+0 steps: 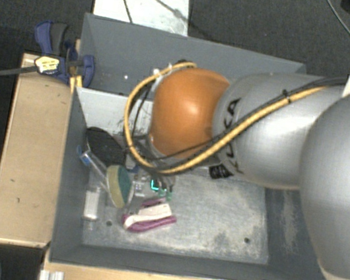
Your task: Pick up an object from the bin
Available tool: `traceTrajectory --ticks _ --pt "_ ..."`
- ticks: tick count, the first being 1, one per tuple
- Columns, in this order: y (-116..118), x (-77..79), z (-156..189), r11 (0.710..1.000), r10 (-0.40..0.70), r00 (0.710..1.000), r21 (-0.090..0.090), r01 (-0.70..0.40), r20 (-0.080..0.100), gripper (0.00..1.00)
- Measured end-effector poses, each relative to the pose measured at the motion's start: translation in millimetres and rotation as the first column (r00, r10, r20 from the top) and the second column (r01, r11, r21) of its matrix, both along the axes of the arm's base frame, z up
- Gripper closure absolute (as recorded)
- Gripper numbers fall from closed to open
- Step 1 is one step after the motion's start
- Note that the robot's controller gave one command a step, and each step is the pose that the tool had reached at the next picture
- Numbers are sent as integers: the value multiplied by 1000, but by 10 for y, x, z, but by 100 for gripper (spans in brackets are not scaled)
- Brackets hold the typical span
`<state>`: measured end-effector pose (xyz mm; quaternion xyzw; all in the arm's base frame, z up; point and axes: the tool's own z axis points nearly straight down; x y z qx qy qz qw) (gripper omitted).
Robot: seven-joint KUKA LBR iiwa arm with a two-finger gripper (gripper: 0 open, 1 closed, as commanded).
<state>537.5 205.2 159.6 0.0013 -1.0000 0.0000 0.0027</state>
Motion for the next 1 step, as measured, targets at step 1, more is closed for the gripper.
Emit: traceTrajectory --ticks 1 --pt "-123 422 -815 924 -383 924 1 383 -3 0"
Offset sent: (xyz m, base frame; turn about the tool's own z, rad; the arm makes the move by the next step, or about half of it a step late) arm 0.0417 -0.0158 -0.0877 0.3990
